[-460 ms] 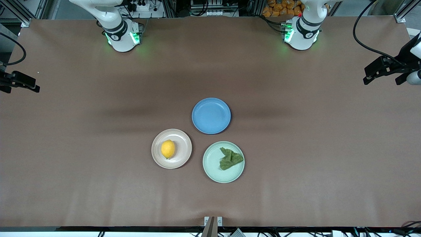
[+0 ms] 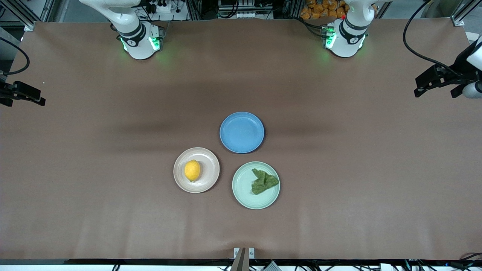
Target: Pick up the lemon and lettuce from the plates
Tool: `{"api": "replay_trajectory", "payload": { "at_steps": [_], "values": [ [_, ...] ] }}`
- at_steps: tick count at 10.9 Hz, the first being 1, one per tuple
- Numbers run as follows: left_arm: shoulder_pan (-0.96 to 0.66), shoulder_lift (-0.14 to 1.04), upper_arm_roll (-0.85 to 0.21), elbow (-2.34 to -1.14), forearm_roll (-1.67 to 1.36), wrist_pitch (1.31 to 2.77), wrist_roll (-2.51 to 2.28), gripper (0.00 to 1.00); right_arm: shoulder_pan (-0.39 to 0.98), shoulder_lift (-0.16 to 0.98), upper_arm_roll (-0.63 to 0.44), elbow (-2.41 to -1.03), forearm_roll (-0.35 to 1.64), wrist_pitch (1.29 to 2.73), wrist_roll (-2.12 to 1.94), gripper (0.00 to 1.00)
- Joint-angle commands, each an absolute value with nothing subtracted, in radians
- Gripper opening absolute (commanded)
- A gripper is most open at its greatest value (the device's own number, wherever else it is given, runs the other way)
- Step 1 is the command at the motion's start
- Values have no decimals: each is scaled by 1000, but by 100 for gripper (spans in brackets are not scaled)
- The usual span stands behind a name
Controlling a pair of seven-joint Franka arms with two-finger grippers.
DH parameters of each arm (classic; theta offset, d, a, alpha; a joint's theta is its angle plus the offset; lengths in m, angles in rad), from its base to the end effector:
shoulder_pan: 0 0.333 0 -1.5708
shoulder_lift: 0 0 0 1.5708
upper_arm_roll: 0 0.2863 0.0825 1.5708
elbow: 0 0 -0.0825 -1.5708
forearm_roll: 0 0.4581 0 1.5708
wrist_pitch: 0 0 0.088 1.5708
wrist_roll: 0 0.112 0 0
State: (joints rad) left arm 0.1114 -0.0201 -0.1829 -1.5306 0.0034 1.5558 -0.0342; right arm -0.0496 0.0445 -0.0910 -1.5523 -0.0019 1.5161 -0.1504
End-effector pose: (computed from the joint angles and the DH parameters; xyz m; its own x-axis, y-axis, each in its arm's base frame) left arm 0.6205 -0.0451 0.6227 0.9983 -0.0373 0.0452 -0.0371 -0.9993 -0.0055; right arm 0.6277 -0.0881 0.5673 0.9967 0.0099 -0.0804 0.0094 -0.9999 -0.0062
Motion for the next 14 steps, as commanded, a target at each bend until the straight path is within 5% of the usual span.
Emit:
{"api": "replay_trajectory", "payload": {
  "at_steps": [1,9,14],
  "values": [
    [100,33,-204,-1520,-12,1552,-8,100,-54,57,-92,-1525,0,1497,-143,100],
    [-37,195,-225,-1523,-137,1813,-23,100,-48,70,-87,-1534,35,1505,-76,100],
    [-139,308,-229,-1523,-141,1983,-29,100,24,201,6,-1531,43,1655,175,100]
  ]
}}
